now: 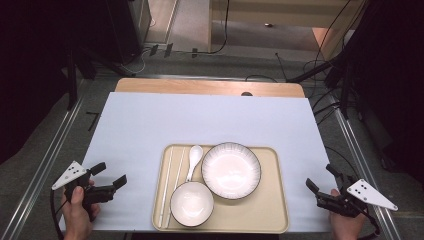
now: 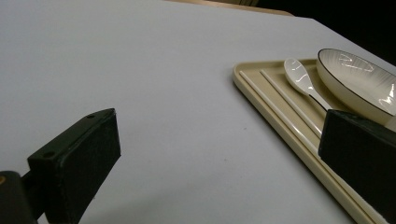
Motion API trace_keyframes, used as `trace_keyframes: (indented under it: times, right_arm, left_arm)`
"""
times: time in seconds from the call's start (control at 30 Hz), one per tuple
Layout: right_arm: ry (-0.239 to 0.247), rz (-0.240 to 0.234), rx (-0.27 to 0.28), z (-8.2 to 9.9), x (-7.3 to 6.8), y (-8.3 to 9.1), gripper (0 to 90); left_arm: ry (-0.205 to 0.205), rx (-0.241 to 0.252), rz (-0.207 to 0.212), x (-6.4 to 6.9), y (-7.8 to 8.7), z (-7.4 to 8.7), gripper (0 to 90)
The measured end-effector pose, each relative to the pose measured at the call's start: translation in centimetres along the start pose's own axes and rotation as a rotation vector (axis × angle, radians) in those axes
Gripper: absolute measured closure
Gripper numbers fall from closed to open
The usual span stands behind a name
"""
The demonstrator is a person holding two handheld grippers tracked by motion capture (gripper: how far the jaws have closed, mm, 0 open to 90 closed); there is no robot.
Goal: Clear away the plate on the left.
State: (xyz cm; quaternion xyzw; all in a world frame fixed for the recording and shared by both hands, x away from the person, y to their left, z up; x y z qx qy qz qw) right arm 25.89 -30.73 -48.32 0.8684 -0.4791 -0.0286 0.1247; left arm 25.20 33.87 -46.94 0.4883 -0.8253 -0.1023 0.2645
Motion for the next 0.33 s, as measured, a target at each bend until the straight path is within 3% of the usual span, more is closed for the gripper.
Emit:
trace_keyframes:
  times: [0.33]
  right_arm:
    - [0.01, -0.001, -0.006, 0.02, -0.11, -0.03, 13.0]
  left_arm:
    - [-0.006, 0.007, -0.03, -0.91, 0.95, 0.21, 0.0]
Point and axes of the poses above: each handheld gripper's, and its own axes: y roughly backward along the jaws, z roughly out of its underside, x roughly to its right, the point moved 5 cm from there along -y, roughly forward along the jaws, and after that the axes turned 6 degrees about y, right-handed, at the moved point
